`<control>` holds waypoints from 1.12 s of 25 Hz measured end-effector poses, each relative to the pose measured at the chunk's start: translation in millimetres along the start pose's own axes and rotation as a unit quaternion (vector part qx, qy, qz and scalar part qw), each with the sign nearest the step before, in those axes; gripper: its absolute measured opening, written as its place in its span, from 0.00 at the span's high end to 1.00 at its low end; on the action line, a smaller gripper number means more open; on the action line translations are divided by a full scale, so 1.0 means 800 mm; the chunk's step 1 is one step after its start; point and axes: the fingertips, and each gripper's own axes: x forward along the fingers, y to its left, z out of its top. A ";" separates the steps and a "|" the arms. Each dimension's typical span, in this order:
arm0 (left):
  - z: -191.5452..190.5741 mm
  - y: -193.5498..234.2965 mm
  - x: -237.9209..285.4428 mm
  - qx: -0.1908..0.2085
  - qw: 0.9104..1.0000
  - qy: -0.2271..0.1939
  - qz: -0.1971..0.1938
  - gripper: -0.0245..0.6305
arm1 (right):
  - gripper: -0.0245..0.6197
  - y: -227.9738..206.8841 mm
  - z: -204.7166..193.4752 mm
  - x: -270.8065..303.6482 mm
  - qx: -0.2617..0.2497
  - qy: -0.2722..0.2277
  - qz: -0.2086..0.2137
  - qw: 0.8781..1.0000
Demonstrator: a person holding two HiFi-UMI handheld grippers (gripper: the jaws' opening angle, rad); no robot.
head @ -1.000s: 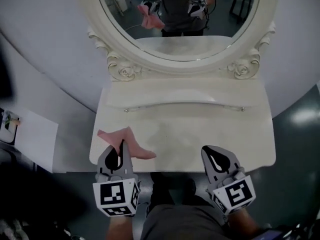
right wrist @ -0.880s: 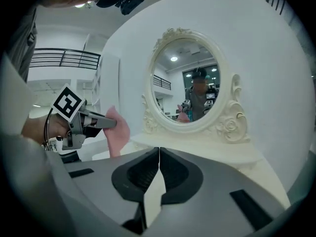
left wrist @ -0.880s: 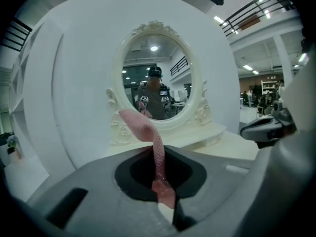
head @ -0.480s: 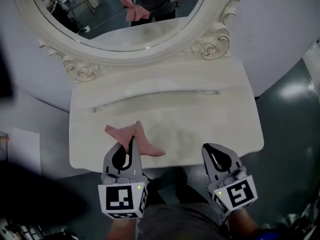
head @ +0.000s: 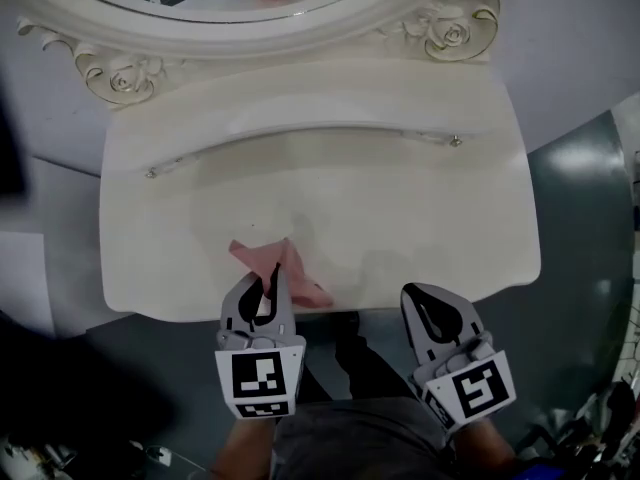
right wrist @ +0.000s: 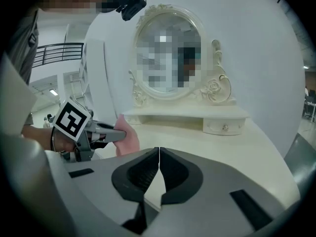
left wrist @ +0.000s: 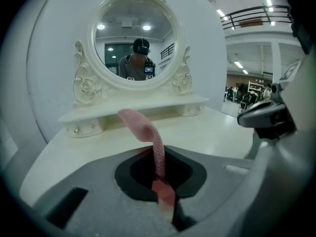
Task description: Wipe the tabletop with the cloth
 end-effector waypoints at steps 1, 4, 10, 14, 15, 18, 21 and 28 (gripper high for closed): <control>-0.012 0.000 0.006 0.001 1.000 0.004 -0.001 0.93 | 0.94 0.002 -0.007 0.004 0.000 0.004 0.002 1.000; -0.042 0.000 0.020 0.002 1.000 0.018 -0.004 0.93 | 0.94 0.011 -0.025 0.014 0.001 0.014 0.006 1.000; -0.083 0.004 0.034 0.009 0.999 0.045 -0.012 0.93 | 0.94 0.025 -0.047 0.029 0.004 0.034 0.008 0.999; -0.087 0.004 0.034 0.013 0.999 0.043 -0.016 0.93 | 0.94 0.035 -0.054 0.036 0.002 0.043 0.011 0.999; -0.087 0.005 0.033 0.011 0.999 0.043 -0.016 0.93 | 0.94 0.039 -0.054 0.037 0.001 0.045 0.013 0.999; -0.088 0.017 0.029 0.009 0.999 0.047 -0.009 0.93 | 0.94 0.050 -0.054 0.045 -0.002 0.048 0.020 0.999; -0.091 0.036 0.024 0.006 0.999 0.051 0.000 0.93 | 0.94 0.064 -0.052 0.054 -0.004 0.052 0.027 0.998; -0.107 0.088 0.005 0.001 0.998 0.065 0.027 0.93 | 0.94 0.099 -0.041 0.078 -0.012 0.055 0.045 0.997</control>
